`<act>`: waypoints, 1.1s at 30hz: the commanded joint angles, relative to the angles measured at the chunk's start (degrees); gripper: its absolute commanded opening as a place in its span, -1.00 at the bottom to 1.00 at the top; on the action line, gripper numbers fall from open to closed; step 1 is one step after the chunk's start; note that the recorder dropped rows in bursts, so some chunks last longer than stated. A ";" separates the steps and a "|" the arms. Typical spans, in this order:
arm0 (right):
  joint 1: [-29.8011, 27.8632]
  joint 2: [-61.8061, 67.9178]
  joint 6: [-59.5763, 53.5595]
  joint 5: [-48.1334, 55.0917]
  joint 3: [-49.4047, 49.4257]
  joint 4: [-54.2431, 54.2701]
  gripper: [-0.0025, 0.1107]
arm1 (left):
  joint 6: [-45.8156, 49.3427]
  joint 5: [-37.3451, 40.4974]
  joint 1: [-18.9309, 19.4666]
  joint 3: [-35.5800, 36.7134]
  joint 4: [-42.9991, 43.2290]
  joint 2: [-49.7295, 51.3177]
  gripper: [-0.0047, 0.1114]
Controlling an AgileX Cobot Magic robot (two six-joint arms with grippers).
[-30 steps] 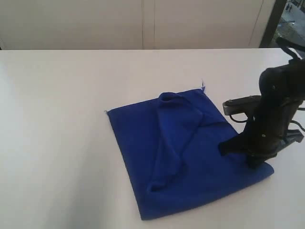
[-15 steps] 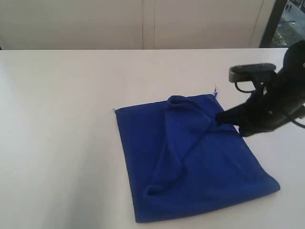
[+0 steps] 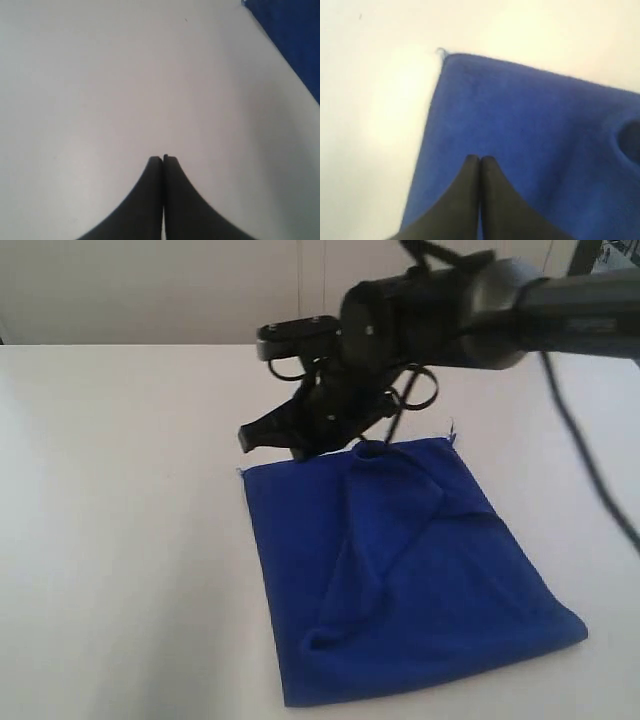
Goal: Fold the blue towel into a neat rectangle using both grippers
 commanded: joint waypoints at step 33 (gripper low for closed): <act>-2.35 25.92 9.20 -17.99 -18.49 0.43 -0.96 | -0.07 0.23 -0.07 0.04 -0.33 -0.49 -0.92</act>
